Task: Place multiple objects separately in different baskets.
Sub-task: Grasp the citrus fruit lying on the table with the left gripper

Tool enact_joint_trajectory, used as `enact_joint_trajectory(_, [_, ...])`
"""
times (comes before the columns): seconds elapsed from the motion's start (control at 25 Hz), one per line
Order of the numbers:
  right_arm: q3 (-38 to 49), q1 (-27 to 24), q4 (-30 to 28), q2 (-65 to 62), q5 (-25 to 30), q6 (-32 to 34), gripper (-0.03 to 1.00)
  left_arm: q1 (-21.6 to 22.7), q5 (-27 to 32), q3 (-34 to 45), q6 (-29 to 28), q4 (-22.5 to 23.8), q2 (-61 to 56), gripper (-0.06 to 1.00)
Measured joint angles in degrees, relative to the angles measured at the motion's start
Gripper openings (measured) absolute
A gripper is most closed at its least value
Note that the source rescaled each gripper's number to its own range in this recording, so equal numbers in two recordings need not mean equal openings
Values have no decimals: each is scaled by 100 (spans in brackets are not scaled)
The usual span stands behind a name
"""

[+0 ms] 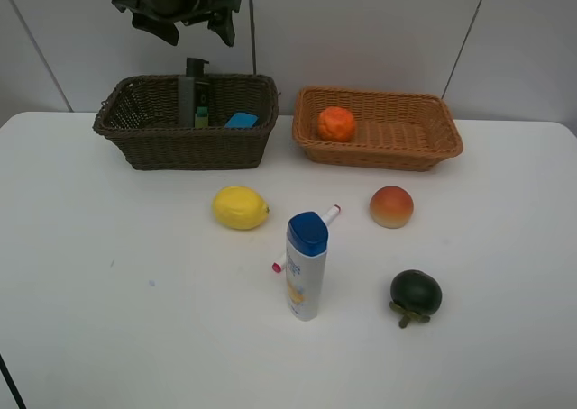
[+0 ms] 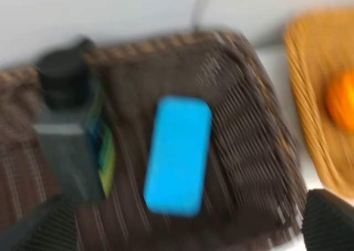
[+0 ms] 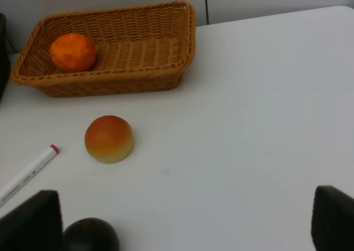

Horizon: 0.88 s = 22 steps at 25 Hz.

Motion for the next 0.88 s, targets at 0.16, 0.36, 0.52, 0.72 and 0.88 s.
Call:
enact_joint_trajectory(0.16, [0,0,0,0,0,0,100,-431,1429,-303,634,-52,-33,100])
enact_joint_trajectory(0.36, [0,0,0,0,0,0,100,-923,2423,-317,1397,-77,-25,100])
enact_joint_trajectory(0.52, [0,0,0,0,0,0,100,-1243,2507,-283,2324,-68,116,100])
enact_joint_trajectory(0.72, [0,0,0,0,0,0,100,-1616,2503,-121,3711,-55,353,100])
enact_joint_trajectory(0.88, [0,0,0,0,0,0,100,-1682,2513,-121,4216,41,627,100])
